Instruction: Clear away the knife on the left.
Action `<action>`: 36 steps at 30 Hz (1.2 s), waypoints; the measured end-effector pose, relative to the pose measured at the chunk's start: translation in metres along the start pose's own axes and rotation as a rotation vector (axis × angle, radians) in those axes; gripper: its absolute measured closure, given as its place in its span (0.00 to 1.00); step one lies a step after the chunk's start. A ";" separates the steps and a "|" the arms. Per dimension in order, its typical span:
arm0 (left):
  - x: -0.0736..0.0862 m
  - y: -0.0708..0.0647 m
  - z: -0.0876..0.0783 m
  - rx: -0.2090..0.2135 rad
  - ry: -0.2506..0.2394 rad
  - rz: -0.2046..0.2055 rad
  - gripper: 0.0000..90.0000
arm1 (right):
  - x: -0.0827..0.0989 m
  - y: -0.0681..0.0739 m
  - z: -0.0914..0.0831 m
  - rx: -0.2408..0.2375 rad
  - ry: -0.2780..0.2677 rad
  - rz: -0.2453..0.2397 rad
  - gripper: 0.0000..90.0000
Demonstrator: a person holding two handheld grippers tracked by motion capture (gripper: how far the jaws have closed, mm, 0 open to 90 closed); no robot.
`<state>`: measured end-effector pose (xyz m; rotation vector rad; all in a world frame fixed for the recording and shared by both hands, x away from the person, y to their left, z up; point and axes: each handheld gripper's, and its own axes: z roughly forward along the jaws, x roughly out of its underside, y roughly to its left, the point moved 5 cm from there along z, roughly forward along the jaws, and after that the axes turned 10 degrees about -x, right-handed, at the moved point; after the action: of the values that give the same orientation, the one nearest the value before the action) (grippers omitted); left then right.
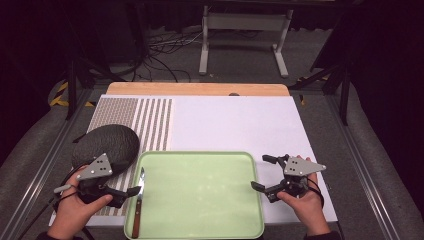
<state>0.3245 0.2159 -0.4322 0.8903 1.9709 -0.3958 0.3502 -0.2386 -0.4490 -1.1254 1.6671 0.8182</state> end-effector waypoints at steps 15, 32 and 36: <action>0.016 0.014 -0.007 -0.046 -0.205 -0.067 0.09 | 0.000 -0.001 -0.003 0.002 -0.015 -0.002 0.05; 0.043 0.027 -0.010 -0.088 -0.247 -0.087 0.09 | 0.003 -0.003 -0.005 -0.002 -0.028 -0.004 0.04; 0.055 0.031 -0.008 -0.105 -0.227 -0.102 0.09 | 0.004 -0.004 -0.006 0.003 -0.029 -0.003 0.04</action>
<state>0.3244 0.2659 -0.4724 0.6508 1.8142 -0.4284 0.3510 -0.2467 -0.4508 -1.1093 1.6414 0.8263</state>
